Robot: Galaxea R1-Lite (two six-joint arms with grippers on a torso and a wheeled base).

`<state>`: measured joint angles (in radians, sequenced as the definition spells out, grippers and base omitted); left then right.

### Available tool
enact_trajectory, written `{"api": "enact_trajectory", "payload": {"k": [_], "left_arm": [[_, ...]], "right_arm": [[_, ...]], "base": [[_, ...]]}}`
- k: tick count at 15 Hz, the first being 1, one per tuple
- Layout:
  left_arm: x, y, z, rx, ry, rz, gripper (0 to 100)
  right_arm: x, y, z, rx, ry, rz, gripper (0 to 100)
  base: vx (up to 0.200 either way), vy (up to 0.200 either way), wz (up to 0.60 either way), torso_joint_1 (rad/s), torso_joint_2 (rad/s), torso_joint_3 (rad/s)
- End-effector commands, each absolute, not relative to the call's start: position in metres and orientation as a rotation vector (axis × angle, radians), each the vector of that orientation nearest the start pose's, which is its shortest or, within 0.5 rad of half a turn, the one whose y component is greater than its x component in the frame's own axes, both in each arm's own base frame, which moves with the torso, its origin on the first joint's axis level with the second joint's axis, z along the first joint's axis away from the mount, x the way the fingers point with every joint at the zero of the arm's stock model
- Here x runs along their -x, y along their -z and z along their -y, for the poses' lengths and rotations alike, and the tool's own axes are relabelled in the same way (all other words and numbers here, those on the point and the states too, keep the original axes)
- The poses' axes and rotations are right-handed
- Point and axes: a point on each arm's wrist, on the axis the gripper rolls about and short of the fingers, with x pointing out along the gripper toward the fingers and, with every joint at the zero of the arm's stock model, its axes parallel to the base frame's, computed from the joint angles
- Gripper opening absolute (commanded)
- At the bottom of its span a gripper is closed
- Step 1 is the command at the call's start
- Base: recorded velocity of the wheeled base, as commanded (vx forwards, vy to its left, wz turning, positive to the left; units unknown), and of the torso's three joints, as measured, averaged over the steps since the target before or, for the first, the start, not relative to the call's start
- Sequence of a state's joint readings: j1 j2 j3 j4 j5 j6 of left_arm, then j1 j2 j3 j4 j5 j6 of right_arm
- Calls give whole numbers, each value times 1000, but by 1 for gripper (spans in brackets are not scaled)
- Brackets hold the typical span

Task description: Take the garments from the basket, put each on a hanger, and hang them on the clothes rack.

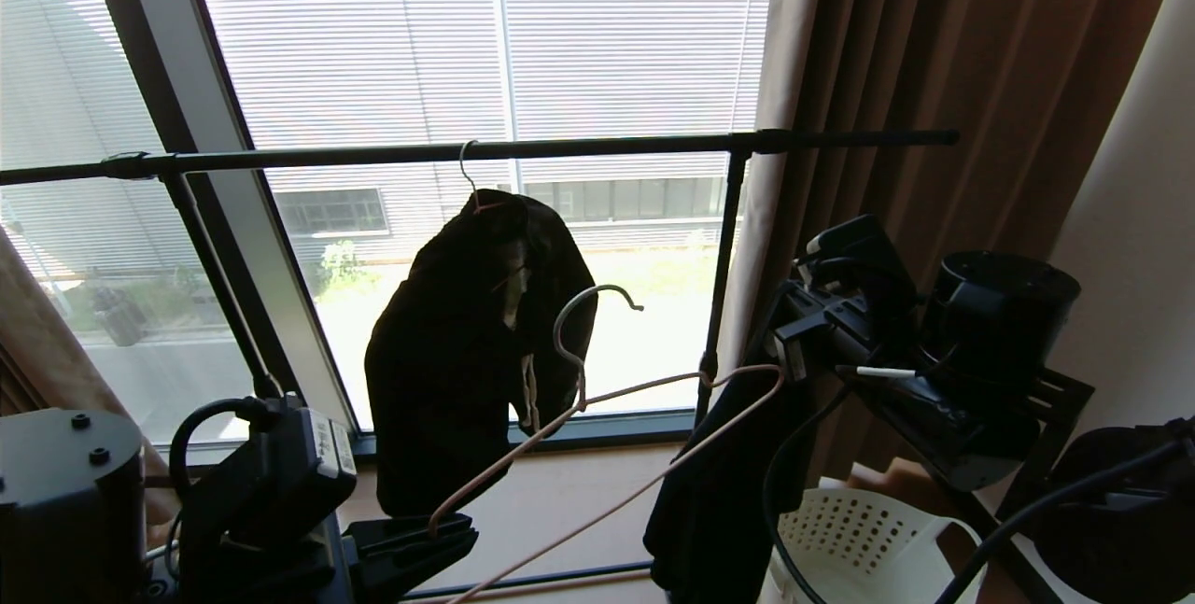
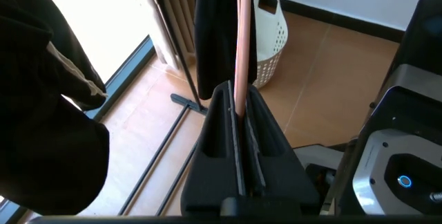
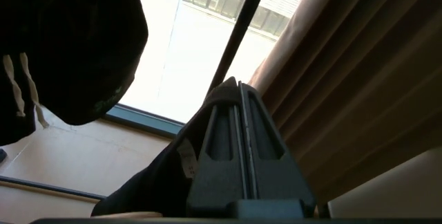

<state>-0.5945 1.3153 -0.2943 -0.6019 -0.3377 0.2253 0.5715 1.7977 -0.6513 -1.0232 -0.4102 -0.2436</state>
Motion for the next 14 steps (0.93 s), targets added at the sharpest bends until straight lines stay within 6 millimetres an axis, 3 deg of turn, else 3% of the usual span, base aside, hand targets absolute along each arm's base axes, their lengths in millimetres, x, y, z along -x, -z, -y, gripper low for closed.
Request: {"api": "enact_trajectory", "payload": {"k": [1,6,14], "left_arm": [[-152,-134,111,-265,964,-371,0],[-166,-134,120,-247,951,-345,0],[-172,-129,121,-249,944,-357,0]], "right_arm": [[-260,-150,-163,305,-193,-92,0],[-254,-149,-166,309,-212,-96,0],[-233,-158,-178,298,-274,-62,0]], "base": [[0,0,0,0,0,0],[0,0,0,0,0,0],[0,0,0,0,0,0]]}}
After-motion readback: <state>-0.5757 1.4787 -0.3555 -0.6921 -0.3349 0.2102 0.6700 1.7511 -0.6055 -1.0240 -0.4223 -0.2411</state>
